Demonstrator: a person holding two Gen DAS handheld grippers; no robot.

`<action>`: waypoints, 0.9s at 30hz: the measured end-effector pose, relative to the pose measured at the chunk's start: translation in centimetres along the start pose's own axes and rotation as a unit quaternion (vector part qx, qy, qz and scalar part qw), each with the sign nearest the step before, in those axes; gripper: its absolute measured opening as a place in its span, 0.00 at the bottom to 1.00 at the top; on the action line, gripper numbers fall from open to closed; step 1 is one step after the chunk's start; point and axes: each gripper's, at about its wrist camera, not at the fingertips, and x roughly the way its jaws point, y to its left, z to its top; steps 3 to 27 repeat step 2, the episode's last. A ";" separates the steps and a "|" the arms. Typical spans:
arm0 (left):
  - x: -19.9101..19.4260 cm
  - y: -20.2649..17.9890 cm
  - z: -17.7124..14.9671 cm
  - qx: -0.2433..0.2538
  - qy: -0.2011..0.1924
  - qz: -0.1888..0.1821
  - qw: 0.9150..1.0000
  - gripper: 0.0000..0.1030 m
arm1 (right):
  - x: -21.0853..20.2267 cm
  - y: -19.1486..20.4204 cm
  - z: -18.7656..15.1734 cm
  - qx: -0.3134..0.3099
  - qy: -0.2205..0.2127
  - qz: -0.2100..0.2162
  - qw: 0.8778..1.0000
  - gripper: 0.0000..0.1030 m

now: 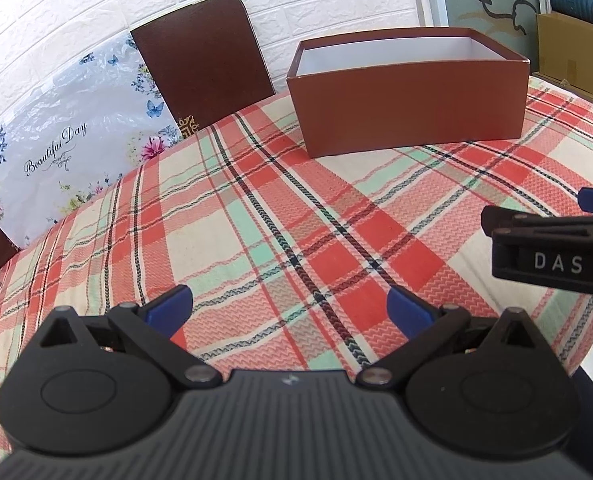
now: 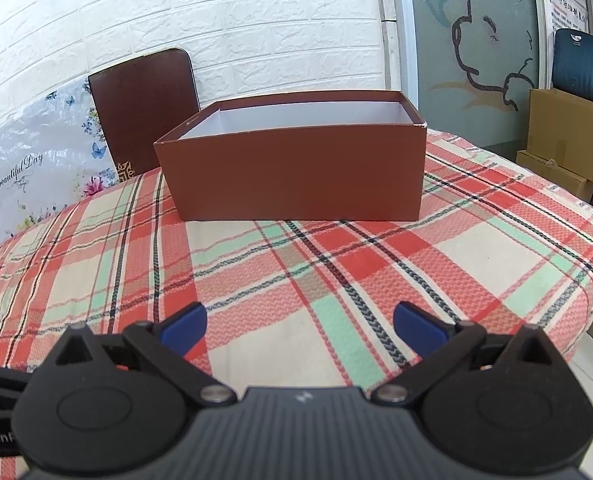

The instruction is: Organize objects

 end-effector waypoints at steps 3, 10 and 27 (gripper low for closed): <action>0.1 0.1 0.0 -0.002 0.002 -0.003 1.000 1.00 | 0.0 0.1 0.0 -0.001 0.001 0.000 1.000 1.00; 0.1 0.1 0.0 -0.002 0.002 -0.003 1.000 1.00 | 0.0 0.1 0.0 -0.001 0.001 0.000 1.000 1.00; 0.1 0.1 0.0 -0.002 0.002 -0.003 1.000 1.00 | 0.0 0.1 0.0 -0.001 0.001 0.000 1.000 1.00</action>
